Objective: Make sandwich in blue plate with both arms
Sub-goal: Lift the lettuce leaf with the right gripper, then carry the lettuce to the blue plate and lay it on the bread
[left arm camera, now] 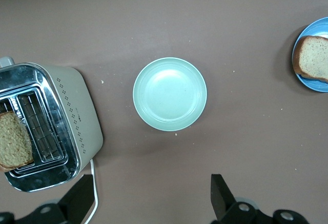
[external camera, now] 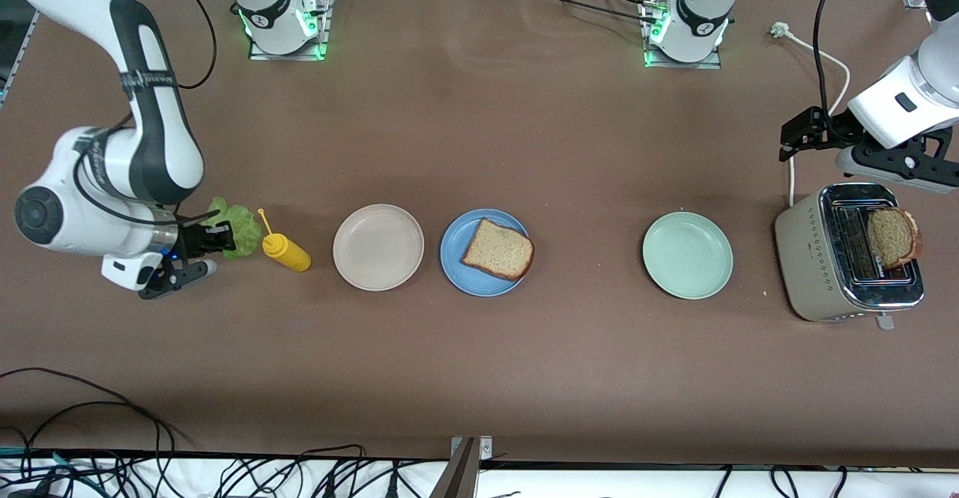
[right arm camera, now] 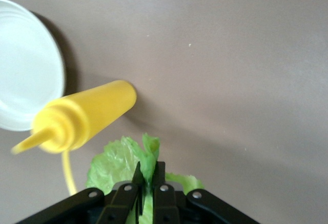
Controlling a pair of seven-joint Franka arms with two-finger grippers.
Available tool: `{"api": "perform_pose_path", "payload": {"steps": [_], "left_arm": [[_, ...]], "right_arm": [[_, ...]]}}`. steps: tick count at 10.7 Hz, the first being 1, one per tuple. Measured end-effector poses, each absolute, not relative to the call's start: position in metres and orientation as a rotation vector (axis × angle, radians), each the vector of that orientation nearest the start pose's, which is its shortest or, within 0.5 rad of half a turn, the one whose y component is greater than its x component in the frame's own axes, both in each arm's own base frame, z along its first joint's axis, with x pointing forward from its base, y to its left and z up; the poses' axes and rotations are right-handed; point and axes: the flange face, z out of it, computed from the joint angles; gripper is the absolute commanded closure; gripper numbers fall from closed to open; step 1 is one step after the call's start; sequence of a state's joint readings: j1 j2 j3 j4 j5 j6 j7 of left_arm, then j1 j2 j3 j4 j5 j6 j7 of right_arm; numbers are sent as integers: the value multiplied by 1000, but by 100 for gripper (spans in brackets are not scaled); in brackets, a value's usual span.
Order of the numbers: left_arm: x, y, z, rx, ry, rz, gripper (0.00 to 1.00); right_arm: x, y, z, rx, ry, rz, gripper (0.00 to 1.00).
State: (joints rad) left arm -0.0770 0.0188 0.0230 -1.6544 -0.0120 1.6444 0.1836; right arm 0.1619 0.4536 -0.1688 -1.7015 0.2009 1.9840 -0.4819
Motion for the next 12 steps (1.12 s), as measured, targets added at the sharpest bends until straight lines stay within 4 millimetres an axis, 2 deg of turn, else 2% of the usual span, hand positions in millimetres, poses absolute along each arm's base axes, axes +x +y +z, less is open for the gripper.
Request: {"api": "perform_pose_path", "payload": {"steps": [3,5,7,9,11,12], "left_arm": [[563,-32,581,-3133,373,43,0],[563,-32,581,-3132,372,42,0],[563,-32,581,-3132,372,43,0],[563,-32,581,-3132,372,42,0],[563,-31,581,-3132,371,42,0],[563,-31,581,-3132,371,42,0]], "right_arm": [[636,25,364,-2913,-607,214,100],[627,52,388,-2896,-656,216,100],[619,83,404,-2903,-614,250,100],[615,124,415,-2931,-537,279,100],[613,189,416,-2954,-415,293,100],[612,229,414,-2951,-330,297,100]]}}
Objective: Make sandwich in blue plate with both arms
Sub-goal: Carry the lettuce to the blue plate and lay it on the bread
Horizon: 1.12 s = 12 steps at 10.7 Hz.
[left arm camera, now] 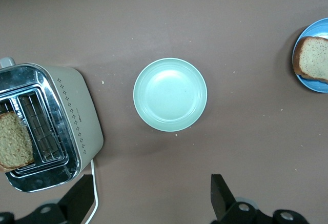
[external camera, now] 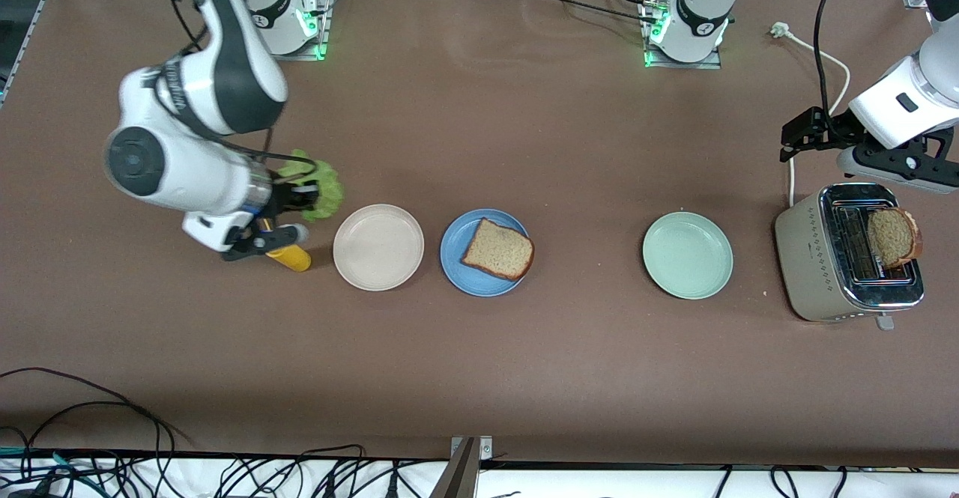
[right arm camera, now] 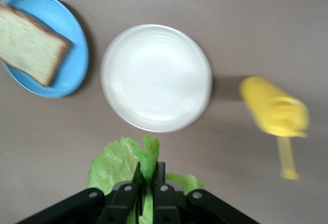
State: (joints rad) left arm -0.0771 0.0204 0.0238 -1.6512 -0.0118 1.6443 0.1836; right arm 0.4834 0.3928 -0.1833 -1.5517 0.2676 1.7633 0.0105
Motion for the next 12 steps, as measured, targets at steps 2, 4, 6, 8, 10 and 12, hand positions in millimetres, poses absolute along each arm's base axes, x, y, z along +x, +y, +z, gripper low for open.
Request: {"api": "perform_pose_path", "payload": {"steps": [2,4,6,8,10,12], "left_arm": [[564,-31,581,-3133,370,42,0],[564,-31,581,-3133,370,41,0],[564,-31,581,-3133,370,41,0],[564,-31,581,-3133,369,41,0],[564,-31,582,-3133,369,41,0],[564,-31,582,-3133,369,41,0]], "right_arm": [[616,301,407,-2944,-158,295,100],[619,365,388,-2969,-4,286,100],[616,419,357,-2973,229,232,100],[612,469,311,-2910,431,123,100],[611,491,266,-2869,501,53,100],[610,499,241,-2841,546,29,100]]}}
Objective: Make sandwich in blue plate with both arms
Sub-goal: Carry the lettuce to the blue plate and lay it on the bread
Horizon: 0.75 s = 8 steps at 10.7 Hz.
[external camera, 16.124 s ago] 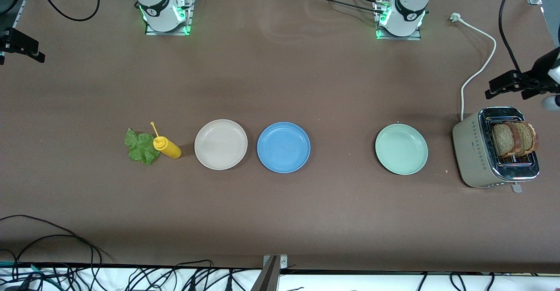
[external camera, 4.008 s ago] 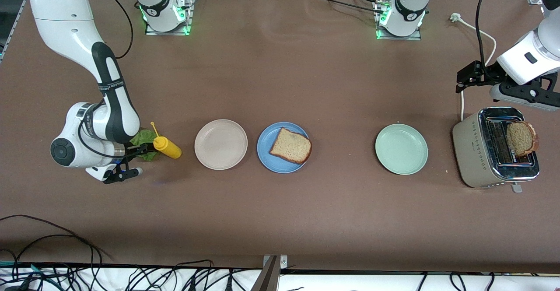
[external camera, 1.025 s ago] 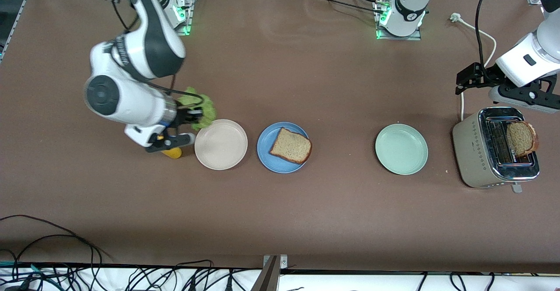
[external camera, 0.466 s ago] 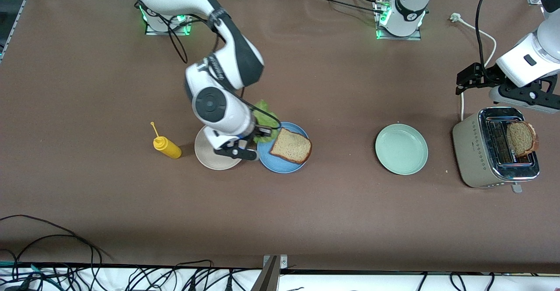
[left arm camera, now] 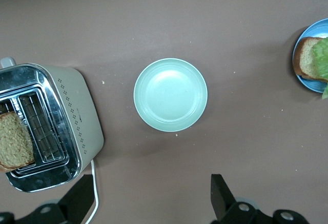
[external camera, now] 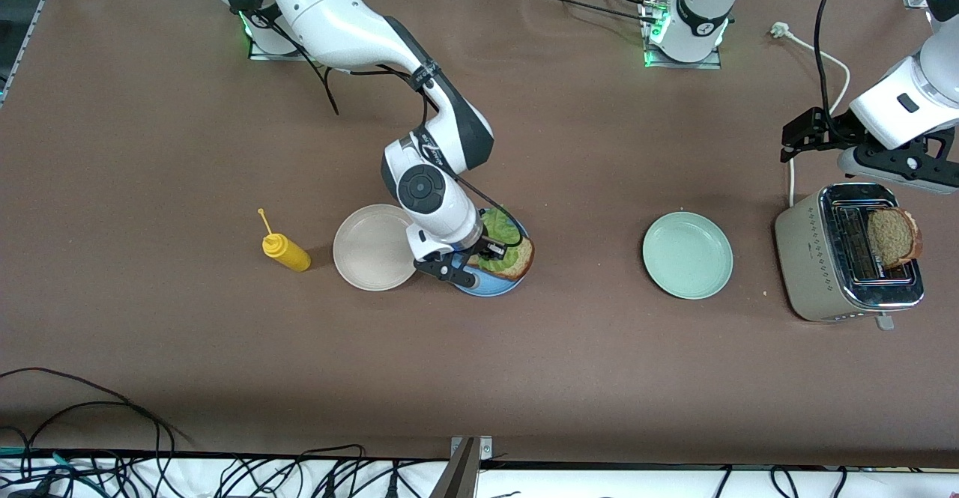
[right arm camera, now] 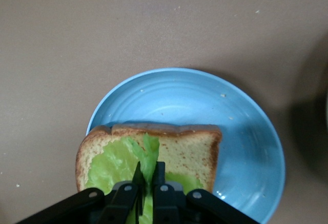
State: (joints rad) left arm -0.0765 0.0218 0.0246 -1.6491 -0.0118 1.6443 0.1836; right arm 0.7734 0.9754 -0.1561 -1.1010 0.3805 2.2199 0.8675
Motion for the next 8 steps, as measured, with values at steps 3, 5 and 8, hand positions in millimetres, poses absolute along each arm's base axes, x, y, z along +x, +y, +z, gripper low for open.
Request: {"api": "perform_pose_path", "payload": {"steps": [3,5,8], "left_arm": [[564,-31,581,-3133,369,41,0],[564,-31,581,-3133,369,41,0],[564,-31,581,-3133,369,41,0]], "right_arm": [[611,499,237,-2836,551,23,1],[611,498,235,-2837,554,26,0],[613,497,239,-2853,466,0,0]]}}
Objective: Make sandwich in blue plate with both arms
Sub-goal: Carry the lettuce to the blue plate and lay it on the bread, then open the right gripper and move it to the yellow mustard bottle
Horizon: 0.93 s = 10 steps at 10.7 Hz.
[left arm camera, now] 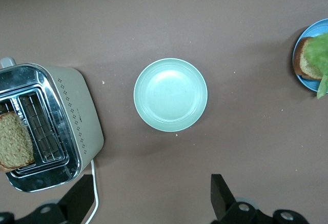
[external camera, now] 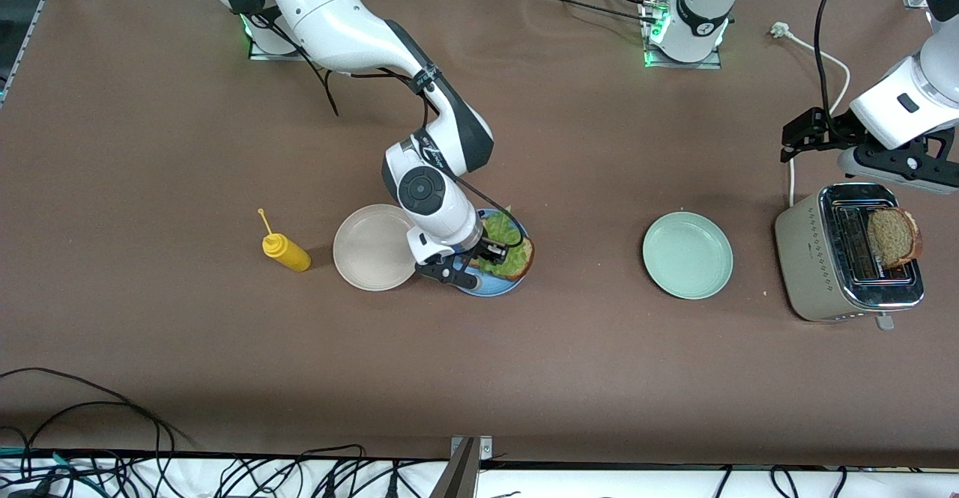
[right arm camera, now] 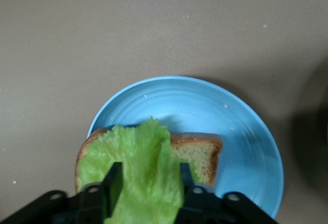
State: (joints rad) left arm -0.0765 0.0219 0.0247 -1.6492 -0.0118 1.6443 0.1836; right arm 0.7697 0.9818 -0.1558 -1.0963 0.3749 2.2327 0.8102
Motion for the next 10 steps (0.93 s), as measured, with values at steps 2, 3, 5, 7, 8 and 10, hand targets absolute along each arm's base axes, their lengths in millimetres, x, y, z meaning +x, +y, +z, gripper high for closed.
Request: {"api": "perform_pose_path", "payload": {"steps": [2,3,5,7,8,10], "left_arm": [[564,-30,581,-3133,368,41,0],[564,-30,581,-3133,368,41,0],[564,-30,581,-3133,368,41,0],[564,-30,581,-3133,368,41,0],[564,-30,581,-3133,368,41,0],[564,-30,582,-3133,368,41,0]], "right_arm": [[620,480,247,-2899,389,-24,0],[624,468,255,-2922,324,-27,0],[634,439,282,-2981,154,-12,0],[647,400,312,-3004,-92,0,0],[656,371,324,-2995,-232,-7,0],[666,319,343,-2967,-402,0,0]]}}
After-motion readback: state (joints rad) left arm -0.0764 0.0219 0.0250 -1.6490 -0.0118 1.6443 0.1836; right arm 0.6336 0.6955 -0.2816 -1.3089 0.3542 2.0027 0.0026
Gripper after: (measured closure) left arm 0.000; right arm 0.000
